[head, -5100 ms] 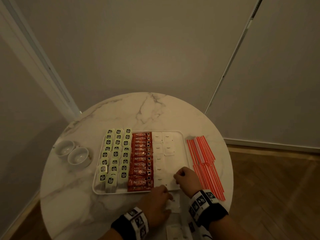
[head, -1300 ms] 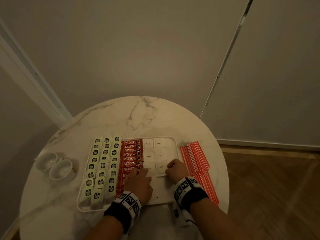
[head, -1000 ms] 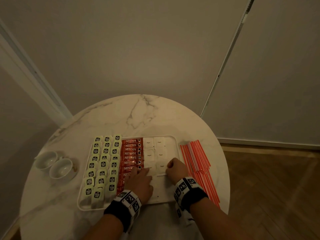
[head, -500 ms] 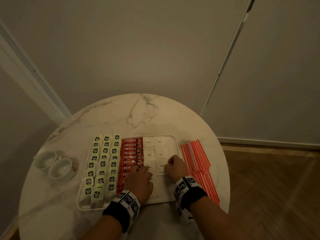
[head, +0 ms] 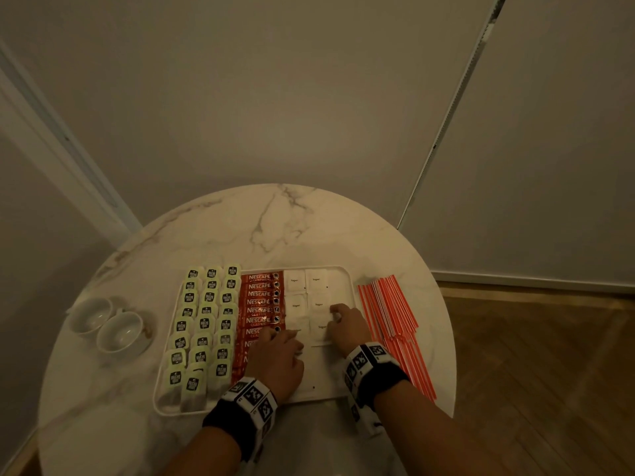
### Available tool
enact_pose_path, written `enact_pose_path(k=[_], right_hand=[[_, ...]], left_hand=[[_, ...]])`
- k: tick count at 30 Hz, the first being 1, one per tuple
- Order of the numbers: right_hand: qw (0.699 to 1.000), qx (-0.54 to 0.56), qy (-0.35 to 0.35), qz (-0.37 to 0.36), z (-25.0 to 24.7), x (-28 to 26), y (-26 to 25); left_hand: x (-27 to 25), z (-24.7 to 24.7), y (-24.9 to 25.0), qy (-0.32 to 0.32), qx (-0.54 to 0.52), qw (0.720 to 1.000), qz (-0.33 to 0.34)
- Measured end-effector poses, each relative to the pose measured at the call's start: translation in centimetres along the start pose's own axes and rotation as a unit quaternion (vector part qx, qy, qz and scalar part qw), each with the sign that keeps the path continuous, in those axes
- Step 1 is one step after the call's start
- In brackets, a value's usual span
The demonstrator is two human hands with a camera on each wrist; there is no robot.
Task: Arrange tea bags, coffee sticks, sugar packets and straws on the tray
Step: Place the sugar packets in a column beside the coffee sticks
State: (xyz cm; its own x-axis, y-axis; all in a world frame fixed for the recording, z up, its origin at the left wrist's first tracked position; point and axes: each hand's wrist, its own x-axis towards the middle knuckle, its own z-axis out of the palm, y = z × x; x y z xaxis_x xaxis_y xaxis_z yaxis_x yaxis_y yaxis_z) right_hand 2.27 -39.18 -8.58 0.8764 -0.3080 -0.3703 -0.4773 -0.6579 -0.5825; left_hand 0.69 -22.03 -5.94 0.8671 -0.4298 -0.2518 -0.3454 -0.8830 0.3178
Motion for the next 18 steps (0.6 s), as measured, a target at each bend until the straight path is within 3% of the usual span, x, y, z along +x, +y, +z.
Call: enact_pose_path(k=[6, 9, 12, 13, 15, 18], right_hand=[[0.998, 0.065, 0.005, 0.009, -0.6, -0.6, 0.4], [0.992, 0.123, 0.032, 0.001, -1.1, -2.2, 1.3], [0.985, 0.165, 0.037, -0.010, -1.2, -5.2, 2.4], [0.988, 0.152, 0.024, -0.016, -1.2, -6.4, 2.9], [0.994, 0.090, -0.036, -0.042, -0.9, -9.0, 3.8], [0.981, -0.075, -0.144, -0.103, -0.8, -12.9, 4.7]], left_hand=[[-1.5, -0.9, 0.5, 0.009, -0.033, 0.998, 0.054], [-3.7, -1.2, 1.8, -0.098, -0.084, 0.985, 0.116], [-6.0, -0.1, 2.8, -0.219, 0.023, 0.955, 0.197], [-6.6, 0.5, 3.0, -0.235, 0.076, 0.945, 0.214], [-7.6, 1.7, 3.0, -0.255, 0.133, 0.942, 0.175], [-8.5, 3.6, 2.7, -0.262, 0.128, 0.946, 0.141]])
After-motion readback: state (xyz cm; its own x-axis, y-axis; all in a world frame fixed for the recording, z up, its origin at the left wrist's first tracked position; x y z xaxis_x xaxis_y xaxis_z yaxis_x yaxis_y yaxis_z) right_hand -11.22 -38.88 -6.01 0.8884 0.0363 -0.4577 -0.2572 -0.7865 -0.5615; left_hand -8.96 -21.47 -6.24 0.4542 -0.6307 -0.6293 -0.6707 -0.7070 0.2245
